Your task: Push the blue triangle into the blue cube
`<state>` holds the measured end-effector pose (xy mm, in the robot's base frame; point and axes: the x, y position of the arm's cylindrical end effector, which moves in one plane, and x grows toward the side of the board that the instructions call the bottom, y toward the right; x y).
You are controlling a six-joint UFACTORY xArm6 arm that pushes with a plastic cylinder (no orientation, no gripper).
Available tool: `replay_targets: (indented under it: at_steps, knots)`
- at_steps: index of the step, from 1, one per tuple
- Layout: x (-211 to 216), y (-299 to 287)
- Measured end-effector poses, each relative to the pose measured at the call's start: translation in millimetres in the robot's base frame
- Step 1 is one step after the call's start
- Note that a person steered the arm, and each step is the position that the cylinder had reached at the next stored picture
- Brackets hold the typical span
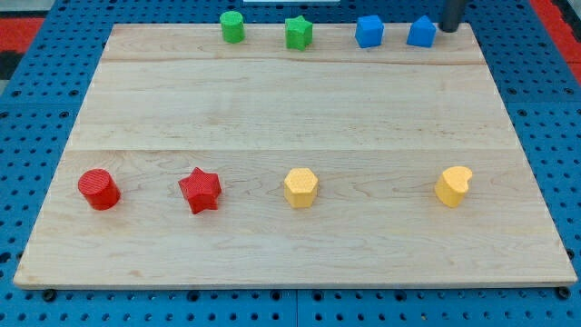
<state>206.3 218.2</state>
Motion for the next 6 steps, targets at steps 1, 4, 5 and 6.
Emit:
replay_targets:
  at_steps: [1, 4, 5, 6]
  knots:
    - [8, -64]
    - [-13, -122]
    - [5, -168]
    - [47, -187]
